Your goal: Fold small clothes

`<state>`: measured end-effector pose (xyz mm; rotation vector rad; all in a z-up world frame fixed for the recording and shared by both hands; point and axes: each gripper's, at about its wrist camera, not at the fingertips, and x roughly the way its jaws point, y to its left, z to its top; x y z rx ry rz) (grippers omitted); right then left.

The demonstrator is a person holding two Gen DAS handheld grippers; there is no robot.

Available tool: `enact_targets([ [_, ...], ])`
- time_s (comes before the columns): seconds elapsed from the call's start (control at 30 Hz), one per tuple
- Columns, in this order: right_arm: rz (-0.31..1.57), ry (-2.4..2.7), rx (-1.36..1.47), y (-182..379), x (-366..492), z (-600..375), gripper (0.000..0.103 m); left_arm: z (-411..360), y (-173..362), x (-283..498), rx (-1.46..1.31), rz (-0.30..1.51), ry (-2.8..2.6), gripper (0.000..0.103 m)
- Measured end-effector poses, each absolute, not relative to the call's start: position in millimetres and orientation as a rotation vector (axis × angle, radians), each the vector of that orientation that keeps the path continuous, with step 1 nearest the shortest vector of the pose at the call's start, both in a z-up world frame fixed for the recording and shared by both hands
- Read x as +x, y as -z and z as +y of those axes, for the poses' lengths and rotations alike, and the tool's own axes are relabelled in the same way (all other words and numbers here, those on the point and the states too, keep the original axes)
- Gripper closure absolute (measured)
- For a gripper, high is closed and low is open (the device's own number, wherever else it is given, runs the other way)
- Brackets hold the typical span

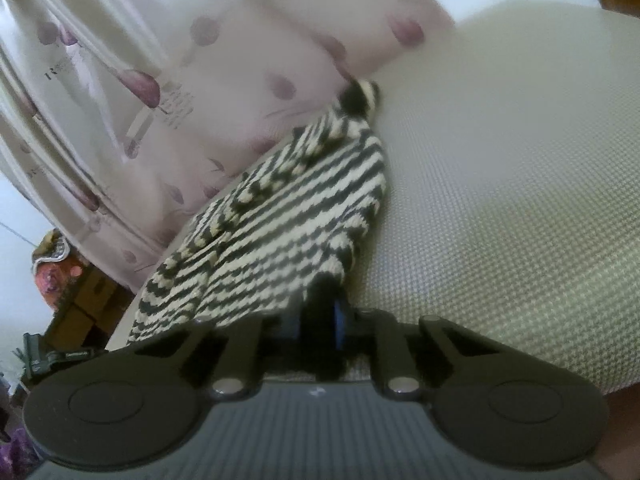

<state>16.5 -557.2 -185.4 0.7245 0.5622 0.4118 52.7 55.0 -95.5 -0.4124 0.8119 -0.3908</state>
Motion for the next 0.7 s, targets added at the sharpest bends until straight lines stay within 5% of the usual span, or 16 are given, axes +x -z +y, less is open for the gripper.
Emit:
enact_targets([
  [0.13,0.568,-0.428,0.743,183,22,-557,0.079,50,94,53,-0.437,0.788,0.489,0.027],
  [0.2,0.573,-0.430,0.733,182,26,-551,0.078,42,94,54,-0.428,0.775,0.513,0.020],
  [0.27,0.577,-0.434,0.730,181,32,-546,0.078,32,93,55,-0.387,0.761,0.500,0.023],
  [0.3,0.579,-0.433,0.726,180,35,-544,0.078,30,93,54,-0.375,0.757,0.491,0.040],
  [0.33,0.579,-0.429,0.721,180,37,-541,0.079,29,95,55,-0.360,0.767,0.472,0.093],
  [0.43,0.589,-0.404,0.679,179,38,-533,0.093,38,102,58,-0.417,0.787,0.442,0.091],
  [0.7,0.518,-0.439,0.798,177,4,-538,0.094,60,89,44,-0.469,0.742,0.415,0.092],
])
